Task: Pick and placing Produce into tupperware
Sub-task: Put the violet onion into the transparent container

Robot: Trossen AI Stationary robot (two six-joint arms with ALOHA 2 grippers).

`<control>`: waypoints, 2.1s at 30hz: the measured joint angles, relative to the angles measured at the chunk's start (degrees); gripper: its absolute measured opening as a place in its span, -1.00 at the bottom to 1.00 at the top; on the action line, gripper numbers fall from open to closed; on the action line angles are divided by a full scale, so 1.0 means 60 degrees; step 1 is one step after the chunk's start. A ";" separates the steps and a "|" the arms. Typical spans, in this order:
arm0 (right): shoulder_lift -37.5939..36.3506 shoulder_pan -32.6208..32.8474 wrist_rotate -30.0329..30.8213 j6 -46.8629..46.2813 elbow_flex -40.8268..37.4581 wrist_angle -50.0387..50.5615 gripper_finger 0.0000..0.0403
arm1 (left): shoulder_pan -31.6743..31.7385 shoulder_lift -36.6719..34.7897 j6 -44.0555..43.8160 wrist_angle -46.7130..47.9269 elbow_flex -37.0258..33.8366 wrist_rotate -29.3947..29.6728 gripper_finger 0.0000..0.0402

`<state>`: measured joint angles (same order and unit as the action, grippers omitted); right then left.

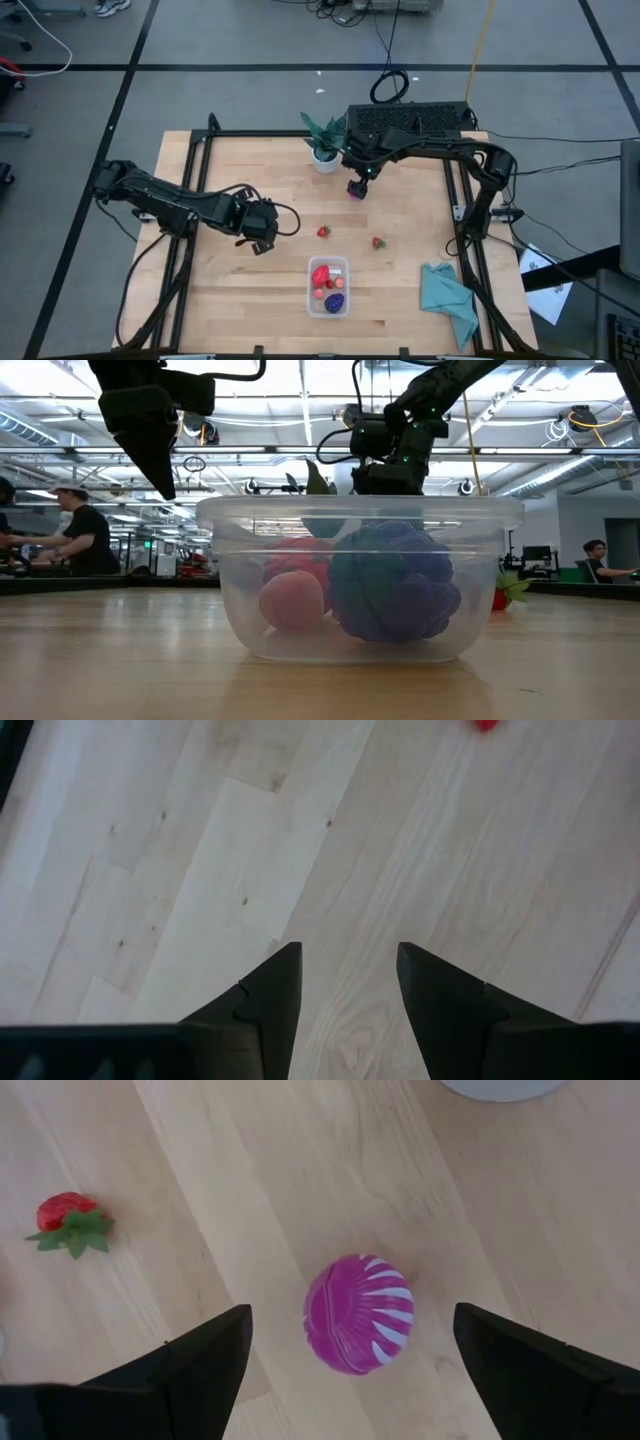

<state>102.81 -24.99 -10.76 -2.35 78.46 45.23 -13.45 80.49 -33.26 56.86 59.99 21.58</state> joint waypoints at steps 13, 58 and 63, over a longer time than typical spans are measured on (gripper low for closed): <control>0.0367 0.0000 0.0018 0.0025 -0.0033 -0.0025 0.68 | 0.0000 0.0000 0.0000 -0.0018 0.0000 -0.0004 -0.15; 0.0374 -0.0076 0.0025 -0.0251 -0.0605 -0.0577 0.68 | -0.0004 0.0000 -0.0040 -0.0025 0.0000 -0.0007 -0.15; 0.0363 -0.0073 0.0025 -0.0255 -0.1098 -0.0929 0.68 | -0.0004 0.0000 -0.0036 -0.0025 0.0000 -0.0007 -0.15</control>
<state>104.99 -25.43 -10.61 -3.88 71.87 39.66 -13.47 80.49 -33.47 56.71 59.99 21.54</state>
